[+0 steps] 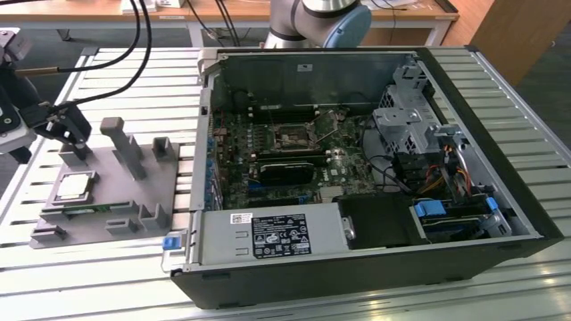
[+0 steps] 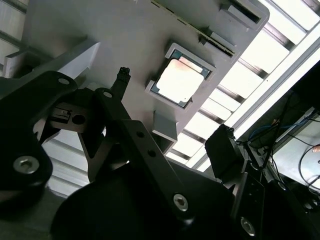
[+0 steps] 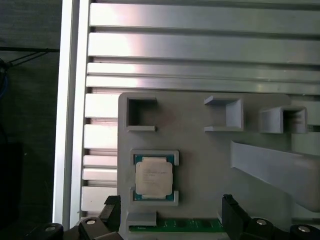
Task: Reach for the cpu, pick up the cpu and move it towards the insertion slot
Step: 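Pick up the cpu and move it towards the insertion slot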
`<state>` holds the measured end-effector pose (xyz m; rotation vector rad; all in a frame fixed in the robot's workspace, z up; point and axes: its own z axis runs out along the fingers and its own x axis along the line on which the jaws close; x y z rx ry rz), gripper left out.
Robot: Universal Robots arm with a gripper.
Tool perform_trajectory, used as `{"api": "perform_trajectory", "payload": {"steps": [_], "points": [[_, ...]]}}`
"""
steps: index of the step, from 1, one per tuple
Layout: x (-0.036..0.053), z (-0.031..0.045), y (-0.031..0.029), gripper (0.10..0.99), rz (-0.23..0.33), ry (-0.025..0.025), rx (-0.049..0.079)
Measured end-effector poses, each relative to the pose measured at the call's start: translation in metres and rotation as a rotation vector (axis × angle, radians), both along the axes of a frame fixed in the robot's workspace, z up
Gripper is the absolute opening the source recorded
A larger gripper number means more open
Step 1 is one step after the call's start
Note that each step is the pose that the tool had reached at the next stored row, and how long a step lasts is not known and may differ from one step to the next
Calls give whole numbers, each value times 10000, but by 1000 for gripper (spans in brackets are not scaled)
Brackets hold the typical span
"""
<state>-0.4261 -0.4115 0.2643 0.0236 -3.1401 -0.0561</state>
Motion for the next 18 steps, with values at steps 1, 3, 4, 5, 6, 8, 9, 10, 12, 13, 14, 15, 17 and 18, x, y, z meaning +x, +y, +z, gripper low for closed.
{"api": "perform_trajectory", "payload": {"steps": [1, 3, 4, 5, 6, 8, 9, 10, 12, 13, 14, 15, 17, 18], "points": [[0, -10, 0, 882, 0, -1, 1], [0, -31, 0, 882, -1, 0, 0], [0, -43, 0, 882, 0, 0, 0], [0, -55, 0, 882, -1, 0, 0], [0, -70, 0, 882, 0, 0, 0], [-1, -107, 0, 882, 0, -1, 1], [-1, -124, -1, 882, 0, -1, 0], [-2, -142, -1, 882, -2, 0, 0], [-8, -177, -15, 882, -1, 3, -2], [-15, -195, -24, 882, 1, 2, -1], [-22, -216, -33, 882, 4, 0, 0], [-29, -234, -41, 882, 8, 0, 0], [-37, -270, -56, 882, 13, -1, 1], [-42, -287, -62, 882, 13, 0, 1]]}}
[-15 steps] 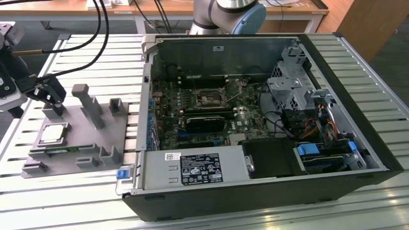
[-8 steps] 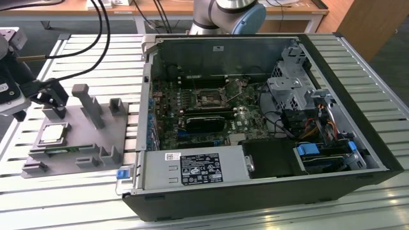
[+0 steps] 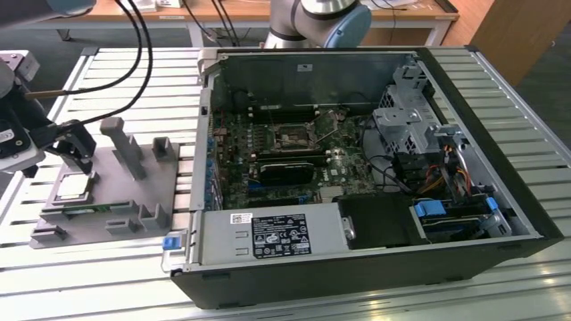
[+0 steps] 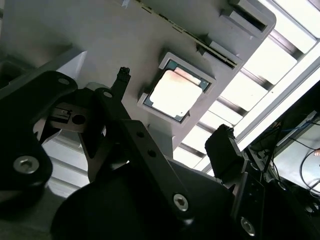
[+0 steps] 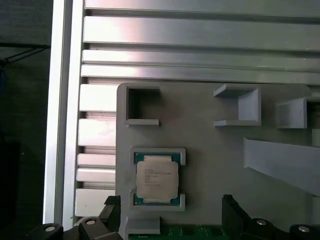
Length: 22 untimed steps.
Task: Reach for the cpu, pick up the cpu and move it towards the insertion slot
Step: 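Pick up the cpu and move it towards the insertion slot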
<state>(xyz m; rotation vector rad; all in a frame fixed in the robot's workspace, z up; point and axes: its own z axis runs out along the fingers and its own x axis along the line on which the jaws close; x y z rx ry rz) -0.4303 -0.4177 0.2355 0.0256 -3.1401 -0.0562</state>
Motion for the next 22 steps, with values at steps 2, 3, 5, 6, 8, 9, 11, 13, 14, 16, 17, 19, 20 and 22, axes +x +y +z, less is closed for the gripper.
{"api": "perform_trajectory", "payload": {"steps": [2, 3, 5, 6, 8, 9, 11, 13, 14, 16, 17, 19, 20, 22], "points": [[-5, -36, -3, 882, -1, 0, 1], [-7, -56, -4, 882, 0, 0, 0], [-13, -92, -4, 882, 2, 0, 2], [-19, -110, -4, 882, 6, 0, 5], [-28, -146, -5, 882, 19, -1, 19], [-35, -163, -4, 882, 20, 1, 25], [-43, -200, -4, 882, 21, 0, 28], [-51, -238, -4, 882, 21, 0, 28], [-53, -256, -4, 882, 21, 0, 28], [-57, -291, -4, 882, 21, 0, 28], [-62, -309, -4, 882, 20, 0, 28], [-66, -347, -5, 882, 21, 0, 28], [-67, -362, -5, 882, 21, 1, 28], [-69, -387, -4, 796, 21, -1, 28]]}}
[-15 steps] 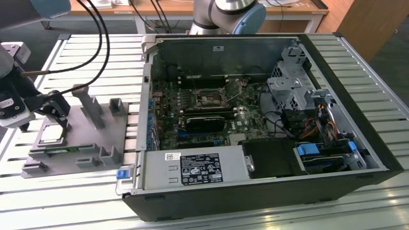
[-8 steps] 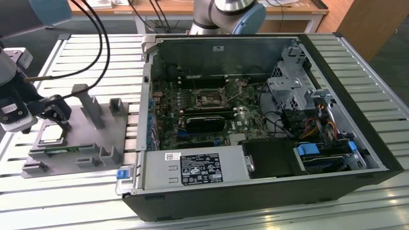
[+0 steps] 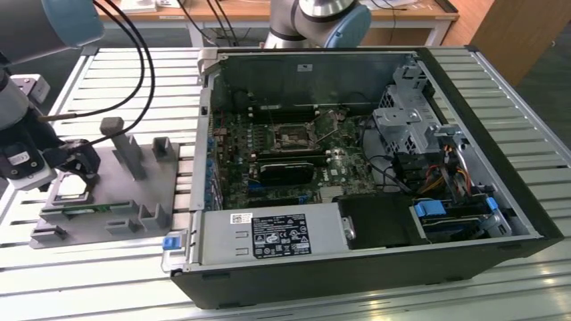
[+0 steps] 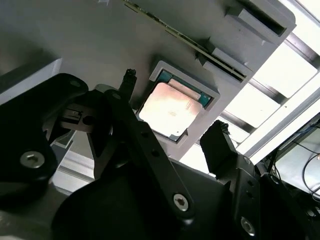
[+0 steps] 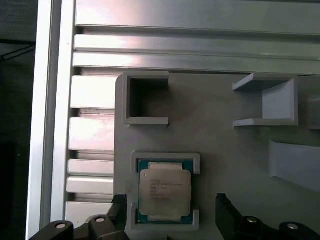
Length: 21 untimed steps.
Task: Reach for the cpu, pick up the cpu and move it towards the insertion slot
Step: 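Pick up the cpu and move it towards the insertion slot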
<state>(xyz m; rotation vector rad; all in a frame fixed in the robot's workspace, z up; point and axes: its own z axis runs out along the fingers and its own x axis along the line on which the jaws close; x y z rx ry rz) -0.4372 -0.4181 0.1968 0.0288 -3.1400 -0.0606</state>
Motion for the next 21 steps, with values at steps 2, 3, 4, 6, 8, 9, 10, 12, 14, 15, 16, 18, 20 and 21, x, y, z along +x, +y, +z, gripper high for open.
{"api": "perform_trajectory", "payload": {"steps": [2, 3, 4, 6, 8, 9, 10, 12, 14, 15, 16, 18, 20, 21], "points": [[-1, -9, 1, 796, -1, 2, -22], [0, -14, 1, 796, -1, 0, -46], [0, -21, 0, 796, 0, 1, -57], [-1, -29, 8, 796, -1, 2, -59], [0, -37, 19, 796, 0, 0, -34], [-1, -41, 20, 796, 1, 2, -16], [0, -47, 21, 796, 1, 1, -7], [0, -61, 24, 780, 0, 1, 5], [0, -74, 28, 710, 1, 1, 7], [0, -80, 30, 710, 0, 1, 7], [-1, -86, 31, 710, 1, 1, 8], [-1, -95, 37, 710, -1, 2, 7], [-5, -100, 42, 710, 0, 2, 8], [-6, -103, 46, 710, 0, 1, 9]]}}
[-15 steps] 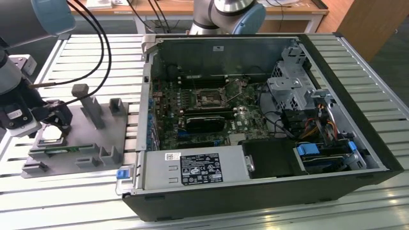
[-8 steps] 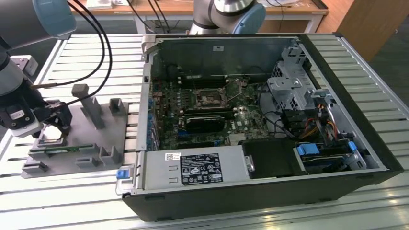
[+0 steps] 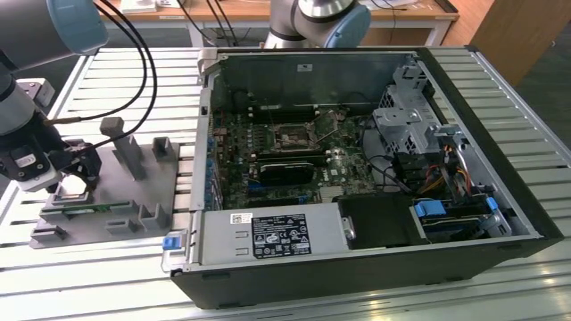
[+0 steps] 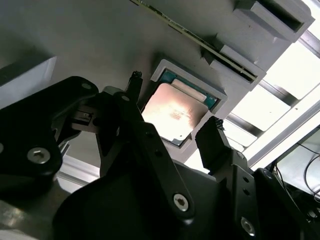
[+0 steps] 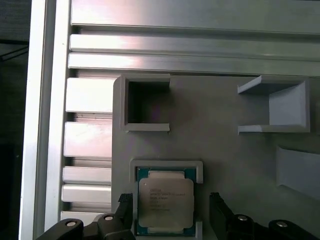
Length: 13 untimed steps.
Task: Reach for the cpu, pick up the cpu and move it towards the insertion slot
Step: 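Pick up the cpu and move it towards the insertion slot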
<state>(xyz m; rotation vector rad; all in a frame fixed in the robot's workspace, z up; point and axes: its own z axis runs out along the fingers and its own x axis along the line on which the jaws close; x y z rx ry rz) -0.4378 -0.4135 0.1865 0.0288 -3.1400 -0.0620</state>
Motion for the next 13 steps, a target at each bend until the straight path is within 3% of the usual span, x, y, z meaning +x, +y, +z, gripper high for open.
{"api": "perform_trajectory", "payload": {"steps": [6, 7, 13], "points": [[-30, -14, 25, 698, 2, 0, 0], [-36, -16, 28, 627, 4, 0, 0], [-65, -27, 39, 627, 7, 0, -1]]}}
